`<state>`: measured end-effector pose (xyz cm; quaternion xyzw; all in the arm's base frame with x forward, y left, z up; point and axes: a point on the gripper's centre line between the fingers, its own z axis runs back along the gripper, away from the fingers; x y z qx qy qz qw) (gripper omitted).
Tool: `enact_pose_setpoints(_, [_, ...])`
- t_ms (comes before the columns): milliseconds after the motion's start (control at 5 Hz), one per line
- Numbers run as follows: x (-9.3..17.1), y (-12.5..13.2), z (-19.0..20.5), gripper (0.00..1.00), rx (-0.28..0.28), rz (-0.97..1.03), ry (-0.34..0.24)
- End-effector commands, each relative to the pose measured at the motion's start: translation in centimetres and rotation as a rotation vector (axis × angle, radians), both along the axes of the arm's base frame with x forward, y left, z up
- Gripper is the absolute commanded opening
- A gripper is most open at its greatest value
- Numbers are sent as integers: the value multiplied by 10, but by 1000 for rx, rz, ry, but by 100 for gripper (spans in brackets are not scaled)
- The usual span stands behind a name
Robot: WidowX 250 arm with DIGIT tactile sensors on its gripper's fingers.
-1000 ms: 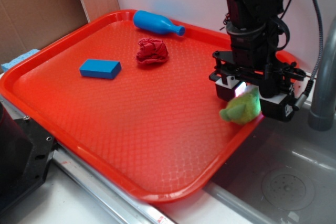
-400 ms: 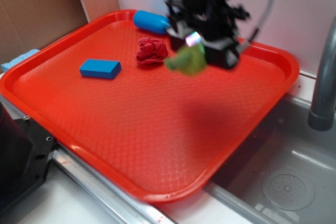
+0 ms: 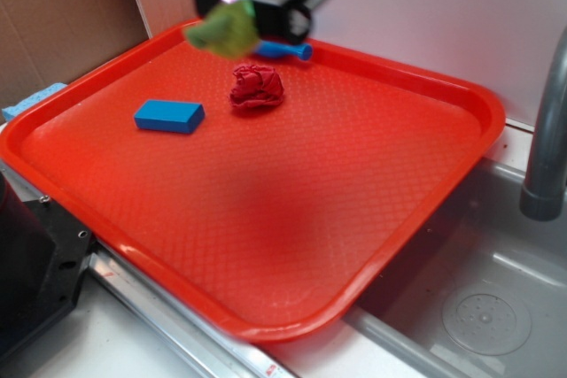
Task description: Grab the green animal.
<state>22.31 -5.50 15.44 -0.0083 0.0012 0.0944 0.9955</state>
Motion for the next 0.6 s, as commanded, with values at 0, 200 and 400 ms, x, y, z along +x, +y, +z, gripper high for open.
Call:
enact_pose_setpoints(0, [-35, 48, 36, 0, 4, 130, -77])
enact_pose_setpoints(200, [-40, 60, 39, 0, -9, 158, -90])
enact_pose_setpoints(400, [-32, 57, 37, 0, 36, 144, -73])
